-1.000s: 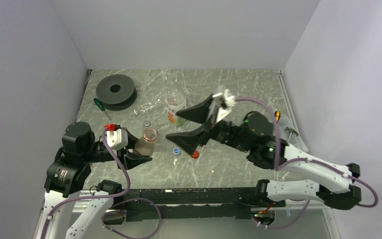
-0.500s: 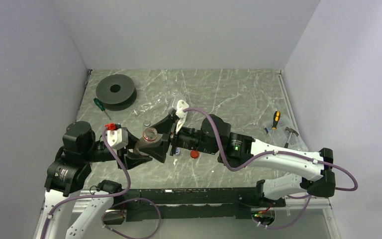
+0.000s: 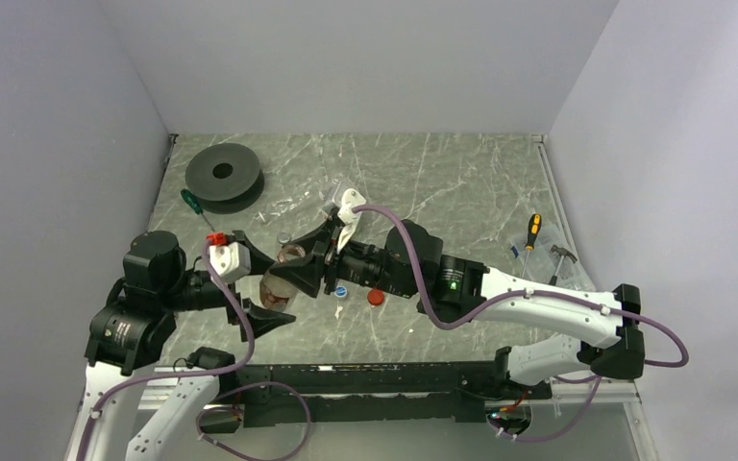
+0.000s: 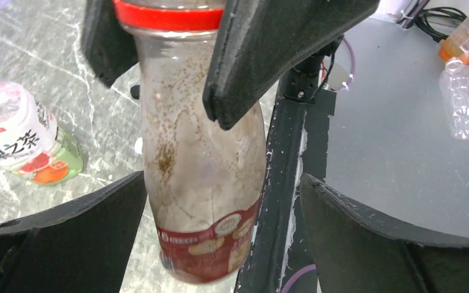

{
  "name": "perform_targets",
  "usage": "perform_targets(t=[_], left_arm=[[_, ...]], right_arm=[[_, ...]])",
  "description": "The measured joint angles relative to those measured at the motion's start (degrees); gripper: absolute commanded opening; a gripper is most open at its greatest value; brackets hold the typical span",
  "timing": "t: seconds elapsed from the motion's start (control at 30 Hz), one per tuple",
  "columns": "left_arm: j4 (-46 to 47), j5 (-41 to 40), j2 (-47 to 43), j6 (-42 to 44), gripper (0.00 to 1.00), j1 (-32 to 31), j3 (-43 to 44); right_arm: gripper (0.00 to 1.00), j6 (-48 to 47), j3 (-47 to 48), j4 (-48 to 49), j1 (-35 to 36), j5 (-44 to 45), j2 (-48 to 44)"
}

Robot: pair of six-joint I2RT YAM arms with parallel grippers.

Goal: Unscrew the bottle caps

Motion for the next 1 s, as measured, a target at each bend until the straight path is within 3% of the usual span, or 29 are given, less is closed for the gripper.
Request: perform_targets(t=[0.2, 0.4, 0.6, 1.0], left_arm=[[-3.8, -10.5, 3.4, -2.9, 0.99, 0.0, 3.8], [-9.5, -24.4, 10.2, -3.5, 0.99, 0.0, 8.3], [-11.0, -35.5, 14.1, -4.5, 0.99, 0.0, 7.5], [-10.7, -51.4, 15.4, -8.0, 0.99, 0.7, 6.4]], right_arm=[[0.11, -2.3, -1.0, -3.2, -1.5, 5.6, -2.0], [0.09, -3.0, -7.9, -6.6, -10.7, 10.3, -7.3], [0.09, -4.2, -15.0, -8.2, -16.7, 16.0, -7.9], [0.09, -4.2, -18.1, -2.1, -30.2, 19.6, 6.4]])
